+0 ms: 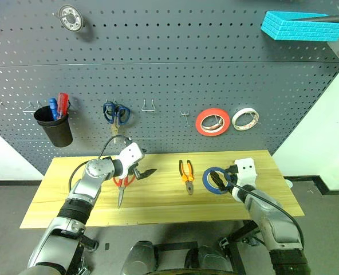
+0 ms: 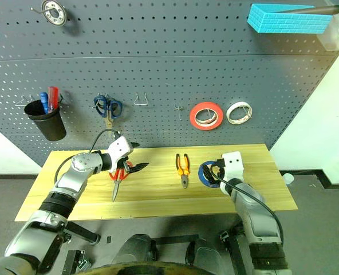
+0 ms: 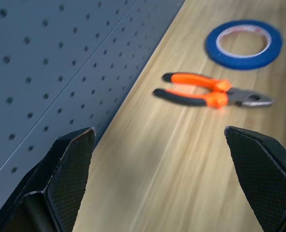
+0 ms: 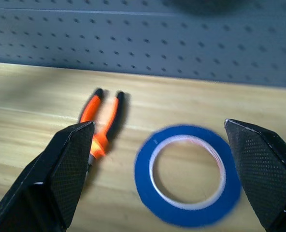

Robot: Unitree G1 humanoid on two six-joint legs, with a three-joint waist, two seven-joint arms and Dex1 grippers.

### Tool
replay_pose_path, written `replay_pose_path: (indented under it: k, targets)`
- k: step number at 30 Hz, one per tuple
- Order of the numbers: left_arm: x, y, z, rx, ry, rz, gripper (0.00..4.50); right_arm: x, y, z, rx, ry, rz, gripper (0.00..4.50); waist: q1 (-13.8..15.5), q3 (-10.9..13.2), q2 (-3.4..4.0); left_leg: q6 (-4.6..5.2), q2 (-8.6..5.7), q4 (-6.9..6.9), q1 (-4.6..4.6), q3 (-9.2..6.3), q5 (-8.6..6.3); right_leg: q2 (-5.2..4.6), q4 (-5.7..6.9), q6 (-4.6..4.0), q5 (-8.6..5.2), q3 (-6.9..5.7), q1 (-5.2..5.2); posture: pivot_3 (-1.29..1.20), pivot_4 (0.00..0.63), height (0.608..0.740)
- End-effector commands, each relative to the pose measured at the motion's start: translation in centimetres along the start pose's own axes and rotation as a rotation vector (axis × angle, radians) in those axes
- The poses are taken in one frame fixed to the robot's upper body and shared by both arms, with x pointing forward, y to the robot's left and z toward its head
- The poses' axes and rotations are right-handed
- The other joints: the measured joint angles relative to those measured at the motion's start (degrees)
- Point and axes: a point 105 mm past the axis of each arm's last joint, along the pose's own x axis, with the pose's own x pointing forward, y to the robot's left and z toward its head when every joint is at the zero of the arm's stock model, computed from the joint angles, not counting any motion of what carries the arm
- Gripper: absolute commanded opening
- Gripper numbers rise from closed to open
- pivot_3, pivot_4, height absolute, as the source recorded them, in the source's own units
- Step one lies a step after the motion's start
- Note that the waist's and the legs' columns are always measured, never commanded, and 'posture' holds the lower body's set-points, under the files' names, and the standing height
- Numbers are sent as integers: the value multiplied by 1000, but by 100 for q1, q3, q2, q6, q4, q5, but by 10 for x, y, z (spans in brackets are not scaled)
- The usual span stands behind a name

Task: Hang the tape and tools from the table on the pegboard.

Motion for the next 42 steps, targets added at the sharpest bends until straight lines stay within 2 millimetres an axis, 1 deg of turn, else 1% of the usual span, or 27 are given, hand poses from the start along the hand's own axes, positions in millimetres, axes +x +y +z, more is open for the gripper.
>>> replay_pose_path:
  k: [1,6,11,14,17,19,22,24,26,28,34,42]
  targets:
    - [0,-3,15,11,-43,0,4488,9,5,13,-36,-23,30,4500,2,0,0,0,0,0,0,0,0,0,0,0,0,0,0,310,2,676]
    - [-1,-9,18,-12,-55,5,4488,19,8,16,-62,-15,60,4500,1,14,-3,0,-2,0,0,0,0,-1,0,0,0,0,0,320,25,676]
    - [-5,-13,15,-27,-34,0,4488,25,10,16,-68,-6,79,4500,3,47,10,0,-2,-1,0,-1,0,-1,0,0,-2,0,-1,330,37,676]
    - [-6,-14,16,-24,-30,-4,4488,33,13,17,-73,3,80,4500,1,85,6,1,-2,0,-1,-1,0,-1,4,-1,-3,0,-3,331,55,676]
    - [-6,-16,19,-24,-37,-10,4488,40,15,12,-108,40,77,4500,-7,151,6,1,-1,0,0,-1,0,-1,6,-2,-3,0,-3,335,69,676]
    - [-7,-18,22,-25,-40,-15,4488,44,17,4,-160,80,89,4500,-8,195,6,1,-1,0,0,-1,1,-2,8,-3,-4,0,-5,340,79,676]
    - [-6,-22,22,-27,-34,-35,4488,48,19,-7,-151,146,101,4500,-8,240,1,1,-2,-3,-12,-1,0,-1,12,-8,-12,1,-16,346,93,676]
    - [-5,-26,23,-25,-29,-49,4488,50,20,-17,-153,213,109,4500,-7,261,0,1,-4,-3,-28,-1,0,-2,14,-8,-15,0,-28,348,98,676]
    - [-4,-29,26,-24,-32,-60,4488,51,18,-23,-170,254,107,4500,-5,269,-9,2,-7,4,-70,-3,1,-4,22,-9,-13,1,-65,351,107,676]
    - [-3,-31,28,-25,-35,-63,4488,52,15,-25,-178,266,103,4500,-3,288,-12,3,-9,8,-82,-4,2,-4,25,-10,-13,1,-77,353,116,676]
    - [-6,-38,29,-37,-36,-74,4488,51,12,-27,-171,284,97,4500,-16,417,-10,3,-13,9,-80,-8,2,-8,25,-8,-14,1,-74,353,138,676]
    - [-12,-45,25,-54,-21,-76,4488,49,13,-36,-78,356,111,4500,-17,541,0,3,-13,9,-83,-11,2,-10,25,-8,-14,0,-77,363,156,676]
